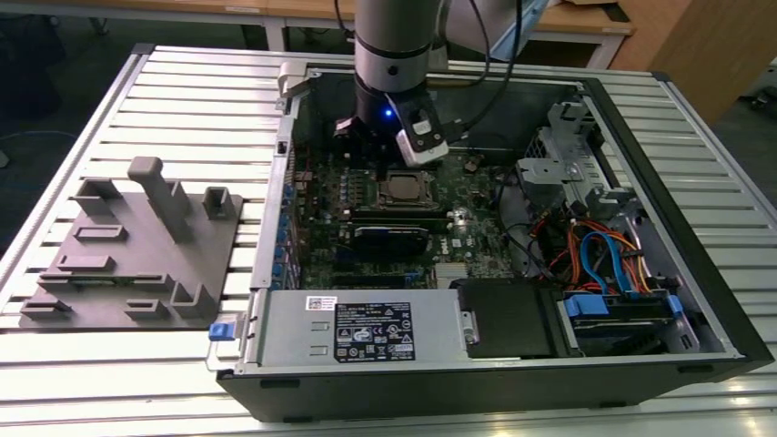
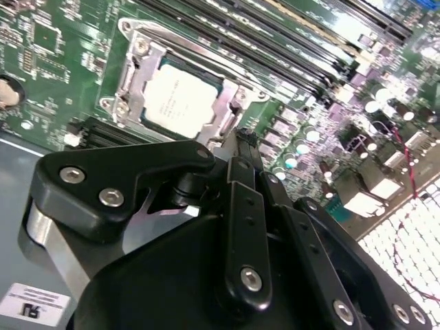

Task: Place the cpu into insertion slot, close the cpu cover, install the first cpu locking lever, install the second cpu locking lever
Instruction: 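Install the first cpu locking lever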

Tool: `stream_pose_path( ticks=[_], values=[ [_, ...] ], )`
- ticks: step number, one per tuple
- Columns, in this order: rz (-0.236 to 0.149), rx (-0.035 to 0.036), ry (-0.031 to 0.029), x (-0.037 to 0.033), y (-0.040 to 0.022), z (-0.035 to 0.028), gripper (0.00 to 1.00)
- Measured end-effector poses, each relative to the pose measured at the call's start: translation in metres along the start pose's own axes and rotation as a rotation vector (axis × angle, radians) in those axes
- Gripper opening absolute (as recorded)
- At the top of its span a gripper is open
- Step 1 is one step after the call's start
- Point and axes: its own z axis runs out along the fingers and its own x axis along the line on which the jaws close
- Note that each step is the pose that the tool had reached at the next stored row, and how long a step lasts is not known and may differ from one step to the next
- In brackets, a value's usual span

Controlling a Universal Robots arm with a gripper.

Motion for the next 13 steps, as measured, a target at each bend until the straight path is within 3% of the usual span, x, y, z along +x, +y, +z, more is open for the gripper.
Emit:
stream_pose_path(
  ticks=[13],
  values=[
    [0.0,-0.0007,-0.0002,0.0168,-0.0011,-0.0002,0.1]
  ],
)
